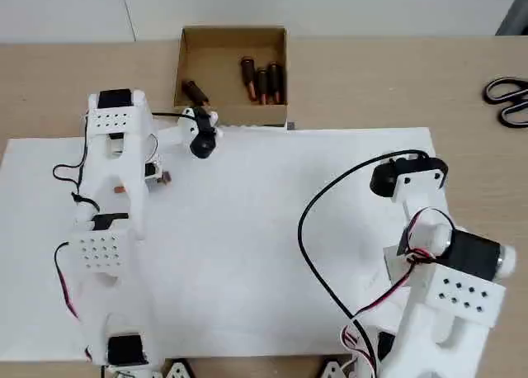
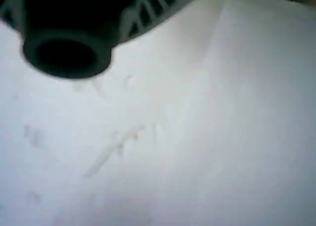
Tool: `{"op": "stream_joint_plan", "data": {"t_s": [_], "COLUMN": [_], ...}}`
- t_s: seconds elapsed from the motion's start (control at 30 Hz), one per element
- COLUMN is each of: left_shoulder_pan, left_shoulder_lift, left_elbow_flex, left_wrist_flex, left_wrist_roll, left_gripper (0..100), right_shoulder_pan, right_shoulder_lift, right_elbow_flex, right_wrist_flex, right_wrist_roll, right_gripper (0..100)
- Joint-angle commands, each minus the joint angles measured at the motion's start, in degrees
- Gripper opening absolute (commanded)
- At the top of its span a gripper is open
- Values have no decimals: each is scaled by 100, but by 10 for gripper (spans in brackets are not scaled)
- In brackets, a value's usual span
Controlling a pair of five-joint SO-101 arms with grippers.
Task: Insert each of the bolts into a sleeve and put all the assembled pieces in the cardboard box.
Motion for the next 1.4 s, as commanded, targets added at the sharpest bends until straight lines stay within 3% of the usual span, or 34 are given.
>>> {"op": "stream_joint_plan", "data": {"t_s": [0.0, 0.27, 0.53, 0.8, 1.07, 1.23, 1.37], "left_shoulder_pan": [167, 246, 264, 290, 862, 1099, 1090], "left_shoulder_lift": [-53, -809, -2180, -4273, -6532, -7358, -8009], "left_elbow_flex": [-84, -136, 75, 1420, 3029, 3846, 4602], "left_wrist_flex": [44, 193, 193, 193, 167, -659, -1785], "left_wrist_roll": [-79, 273, 1389, 2233, 3323, 3349, 4123], "left_gripper": [6, 6, 6, 6, 6, 6, 6], "right_shoulder_pan": [31, 22, -13, -945, -1024, -1015, -1015], "right_shoulder_lift": [-110, -119, -119, -127, -629, -690, -752], "right_elbow_flex": [-26, -141, -1081, -1486, -1530, -1468, -958], "right_wrist_flex": [-22, -22, 198, 268, 57, 40, -382], "right_wrist_roll": [-44, -44, -9, -35, -26, -9, -26], "right_gripper": [3, 3, 3, 3, 4, 4, 4]}}
